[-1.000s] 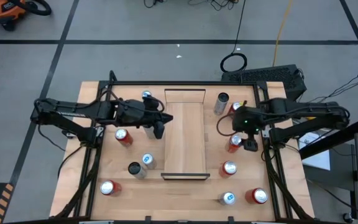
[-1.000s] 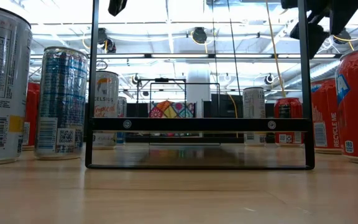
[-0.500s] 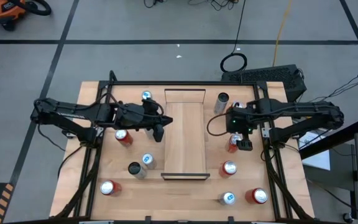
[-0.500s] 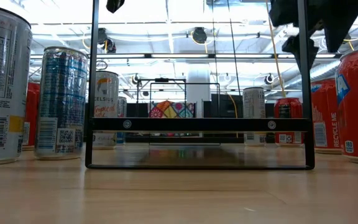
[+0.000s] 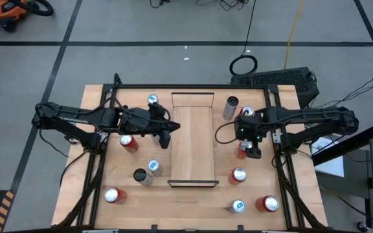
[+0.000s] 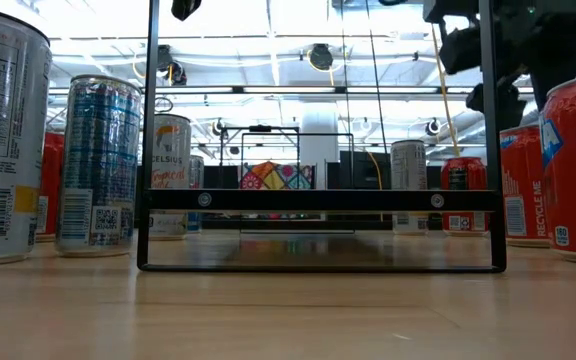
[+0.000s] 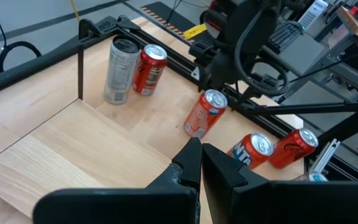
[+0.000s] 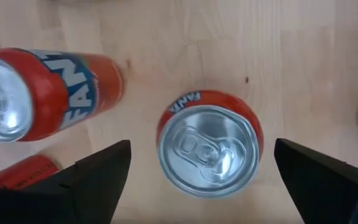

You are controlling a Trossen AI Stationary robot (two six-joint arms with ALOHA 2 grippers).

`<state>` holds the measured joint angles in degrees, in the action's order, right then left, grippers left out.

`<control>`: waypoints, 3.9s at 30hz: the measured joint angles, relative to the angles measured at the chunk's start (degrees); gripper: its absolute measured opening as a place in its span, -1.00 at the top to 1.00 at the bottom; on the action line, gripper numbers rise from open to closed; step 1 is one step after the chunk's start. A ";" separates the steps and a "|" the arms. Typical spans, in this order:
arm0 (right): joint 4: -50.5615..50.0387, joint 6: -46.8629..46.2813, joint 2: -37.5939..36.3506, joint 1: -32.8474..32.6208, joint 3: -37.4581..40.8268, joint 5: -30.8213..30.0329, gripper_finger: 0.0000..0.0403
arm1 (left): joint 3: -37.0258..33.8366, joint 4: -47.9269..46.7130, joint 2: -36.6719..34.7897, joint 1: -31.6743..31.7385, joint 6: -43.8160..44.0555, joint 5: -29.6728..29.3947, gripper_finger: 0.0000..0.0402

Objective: Place canned beverage on shelf
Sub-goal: Put the top right orange soda can on the shelf

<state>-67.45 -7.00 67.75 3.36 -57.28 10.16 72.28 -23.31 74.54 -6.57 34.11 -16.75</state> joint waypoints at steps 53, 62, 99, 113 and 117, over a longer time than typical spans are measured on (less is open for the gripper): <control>10.28 -2.75 4.50 -0.07 8.44 -1.02 -0.85 | -0.01 0.02 0.02 -0.22 -0.04 0.21 0.91; 9.86 -7.27 4.20 -0.09 8.33 -0.88 -0.34 | -0.01 -0.24 0.02 -0.22 -0.48 0.21 0.91; 6.11 -21.51 4.31 -0.09 -17.71 2.11 -0.32 | -0.03 1.40 0.02 -0.33 -1.75 7.76 0.91; 19.09 -6.54 4.31 -0.09 -18.40 2.12 -0.32 | -0.03 6.59 0.70 -0.04 -3.02 2.88 0.19; 20.83 1.52 4.31 -0.07 -18.40 2.06 -0.32 | -0.03 6.60 1.75 0.00 -3.01 0.53 -0.15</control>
<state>-46.61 -5.48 72.05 3.29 -75.68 12.23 72.25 -16.71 76.29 -6.57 31.10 -16.22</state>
